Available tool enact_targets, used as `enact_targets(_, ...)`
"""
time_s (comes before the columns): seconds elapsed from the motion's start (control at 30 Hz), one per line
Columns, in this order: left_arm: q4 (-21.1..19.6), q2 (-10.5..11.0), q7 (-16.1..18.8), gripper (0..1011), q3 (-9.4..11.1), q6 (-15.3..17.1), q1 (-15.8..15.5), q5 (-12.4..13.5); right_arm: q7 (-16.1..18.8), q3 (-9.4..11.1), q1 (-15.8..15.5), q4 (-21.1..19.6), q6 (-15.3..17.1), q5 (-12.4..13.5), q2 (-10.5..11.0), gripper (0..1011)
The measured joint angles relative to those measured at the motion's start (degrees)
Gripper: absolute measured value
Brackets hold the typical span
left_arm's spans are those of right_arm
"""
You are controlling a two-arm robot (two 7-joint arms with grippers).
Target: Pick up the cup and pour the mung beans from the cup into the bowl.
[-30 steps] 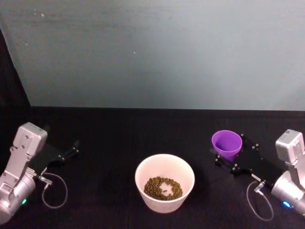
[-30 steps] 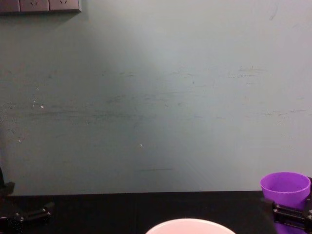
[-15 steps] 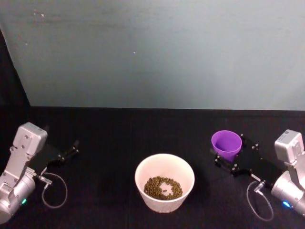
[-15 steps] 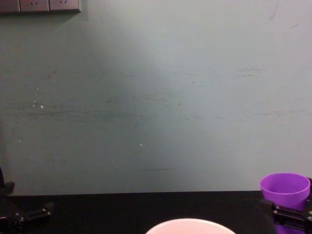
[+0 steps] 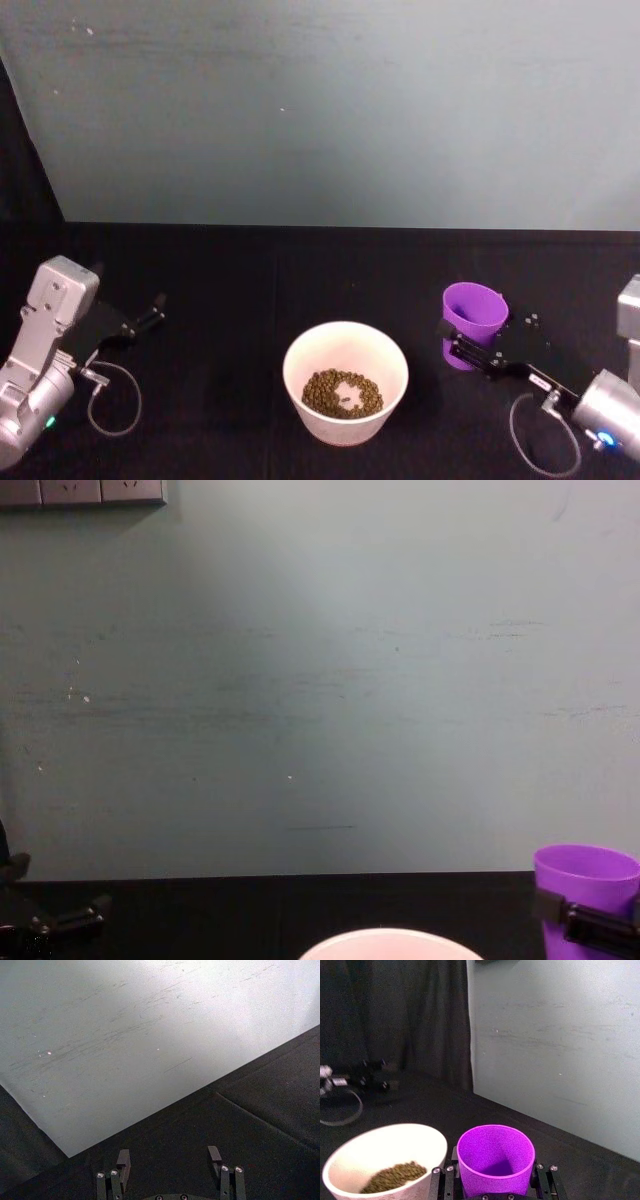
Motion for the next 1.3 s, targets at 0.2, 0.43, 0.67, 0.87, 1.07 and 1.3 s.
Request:
enact_targets(0.2,0.0,0.0,0.0,1003,0.0,0.0,0.0,0.0,6.09,0.59,1.12,4.57,0.17,6.72,-0.35,743)
enact_targets(0.43,0.0,0.0,0.0,1003,0.0,0.0,0.0,0.0,6.62,-0.16,1.57,5.97,0.55,8.0,-0.28,743)
enact_targets(0.67,0.0,0.0,0.0,1004,0.0,0.0,0.0,0.0,0.28,-2.21,0.86,2.76,1.43,3.87,0.67,743)
enact_targets(0.87,0.0,0.0,0.0,1003,0.0,0.0,0.0,0.0,-5.09,-3.2,0.27,0.01,3.94,0.99,0.93,743)
enact_targets(1.07,0.0,0.0,0.0,1003,0.0,0.0,0.0,0.0,-6.59,-3.27,1.36,1.37,5.46,1.27,-0.46,743)
enact_targets(1.3,0.0,0.0,0.0,1004,0.0,0.0,0.0,0.0,-6.54,-3.92,3.93,5.99,4.14,0.79,-2.43,743)
